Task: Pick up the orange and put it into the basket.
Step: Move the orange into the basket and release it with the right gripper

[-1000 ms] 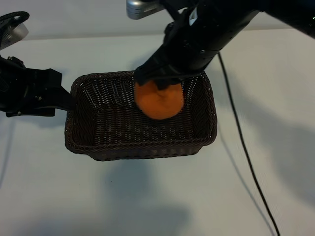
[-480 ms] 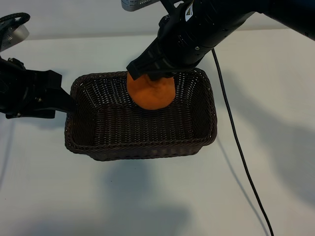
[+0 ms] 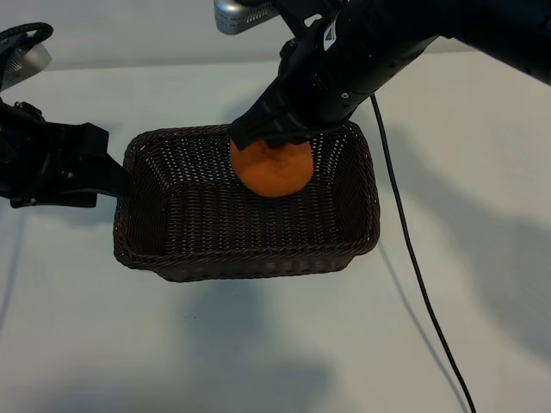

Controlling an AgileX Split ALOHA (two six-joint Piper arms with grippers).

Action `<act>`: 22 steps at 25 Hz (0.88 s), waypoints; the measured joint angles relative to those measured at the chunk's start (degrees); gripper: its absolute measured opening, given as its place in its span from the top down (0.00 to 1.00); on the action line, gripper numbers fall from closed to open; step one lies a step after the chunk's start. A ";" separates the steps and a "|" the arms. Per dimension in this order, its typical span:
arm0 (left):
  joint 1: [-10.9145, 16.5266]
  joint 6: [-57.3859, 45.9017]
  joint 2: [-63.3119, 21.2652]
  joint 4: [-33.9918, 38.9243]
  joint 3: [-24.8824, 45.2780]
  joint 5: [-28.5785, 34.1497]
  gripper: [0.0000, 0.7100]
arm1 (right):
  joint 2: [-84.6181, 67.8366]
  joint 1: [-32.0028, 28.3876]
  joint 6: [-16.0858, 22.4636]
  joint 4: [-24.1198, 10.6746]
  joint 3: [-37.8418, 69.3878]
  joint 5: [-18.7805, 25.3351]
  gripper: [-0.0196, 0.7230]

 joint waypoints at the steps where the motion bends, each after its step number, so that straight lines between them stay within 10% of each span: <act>1: 0.00 0.00 0.00 0.00 0.00 0.00 0.26 | 0.38 0.00 -0.19 -0.06 0.00 -0.27 0.83; 22: 0.00 -0.06 0.00 0.00 0.00 -0.55 0.26 | 8.33 0.00 -4.23 -0.17 0.50 -3.00 0.83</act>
